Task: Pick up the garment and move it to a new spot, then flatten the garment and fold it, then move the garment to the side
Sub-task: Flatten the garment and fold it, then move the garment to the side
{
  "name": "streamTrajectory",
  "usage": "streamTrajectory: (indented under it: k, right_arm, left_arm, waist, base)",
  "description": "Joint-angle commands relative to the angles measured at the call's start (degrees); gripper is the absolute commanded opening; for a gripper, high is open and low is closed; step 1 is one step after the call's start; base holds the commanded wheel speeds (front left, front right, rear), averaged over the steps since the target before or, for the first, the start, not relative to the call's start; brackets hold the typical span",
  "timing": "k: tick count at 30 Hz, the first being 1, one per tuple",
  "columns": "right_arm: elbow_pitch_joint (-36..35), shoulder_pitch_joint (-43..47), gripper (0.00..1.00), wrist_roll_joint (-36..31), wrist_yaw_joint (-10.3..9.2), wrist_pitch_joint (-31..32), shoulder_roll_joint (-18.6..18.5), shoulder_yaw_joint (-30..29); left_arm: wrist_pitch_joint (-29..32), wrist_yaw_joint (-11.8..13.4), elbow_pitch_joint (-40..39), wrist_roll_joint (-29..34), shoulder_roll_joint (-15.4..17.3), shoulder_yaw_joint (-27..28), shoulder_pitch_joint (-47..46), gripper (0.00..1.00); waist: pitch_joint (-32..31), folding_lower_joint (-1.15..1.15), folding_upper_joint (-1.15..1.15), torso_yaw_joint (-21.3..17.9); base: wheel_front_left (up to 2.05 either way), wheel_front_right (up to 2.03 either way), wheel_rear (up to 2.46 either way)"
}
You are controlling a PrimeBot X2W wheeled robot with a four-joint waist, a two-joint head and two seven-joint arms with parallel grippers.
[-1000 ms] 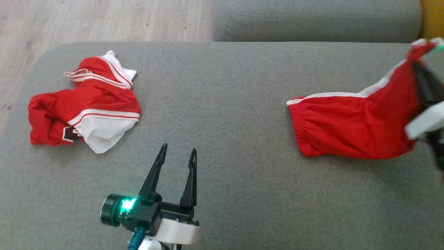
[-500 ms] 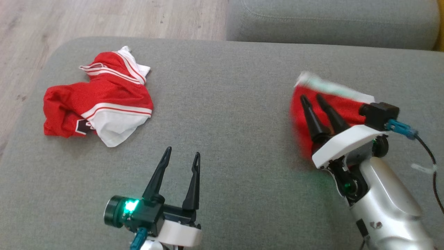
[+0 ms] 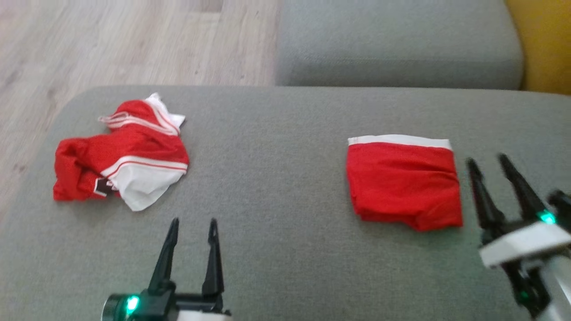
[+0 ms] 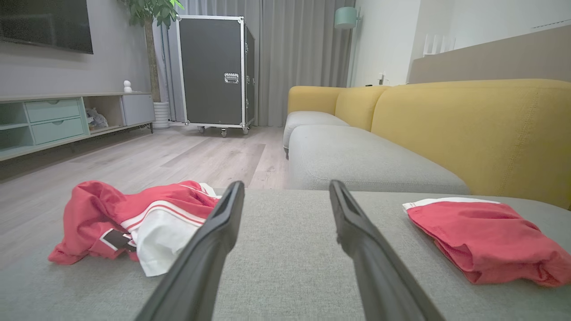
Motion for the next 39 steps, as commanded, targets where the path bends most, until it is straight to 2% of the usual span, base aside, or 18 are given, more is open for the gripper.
streamTrajectory:
  k: [1, 9, 14, 27, 39]
  right_arm:
    - [-2.9, 1.7, 1.0, -2.1, -0.04, -0.7, -0.8, -2.4]
    - [-6.4, 12.9, 1.0, -9.3, -0.04, -0.8, 3.5, -8.7]
    - [-9.3, 17.6, 1.0, -11.4, -0.04, -0.8, 6.5, -9.8]
    - [-9.5, 19.2, 1.0, -13.5, -0.04, -0.8, 8.4, -8.8]
    - [-9.0, 19.4, 1.0, -13.5, -0.04, -0.8, 9.4, -9.5]
  left_arm:
    - [-0.3, 0.5, -2.5, 0.2, 0.1, 2.6, -0.6, 1.0]
    - [-0.3, 0.5, -3.8, 1.4, 0.2, 4.8, 5.4, 1.0]
    - [-0.3, 0.1, -4.8, 1.6, 0.0, 6.1, 8.6, 1.0]
    - [-0.3, -1.6, -5.0, 3.9, -0.2, 7.2, 8.4, 1.0]
    - [-0.3, -1.9, -5.0, 4.4, -0.5, 8.2, 7.8, 1.0]
  waist:
    - [-1.3, 0.01, 0.0, -0.9]
    - [-4.4, 0.01, 0.0, -1.7]
    - [-5.5, 0.01, 0.0, -2.3]
    - [-5.8, 0.01, 0.0, -3.1]
    - [-5.3, 0.01, 0.0, -4.1]
  base:
    - [0.0, 0.0, 0.0]
    - [0.0, 0.0, 0.0]
    - [0.0, 0.0, 0.0]
    - [0.0, 0.0, 0.0]
    - [0.0, 0.0, 0.0]
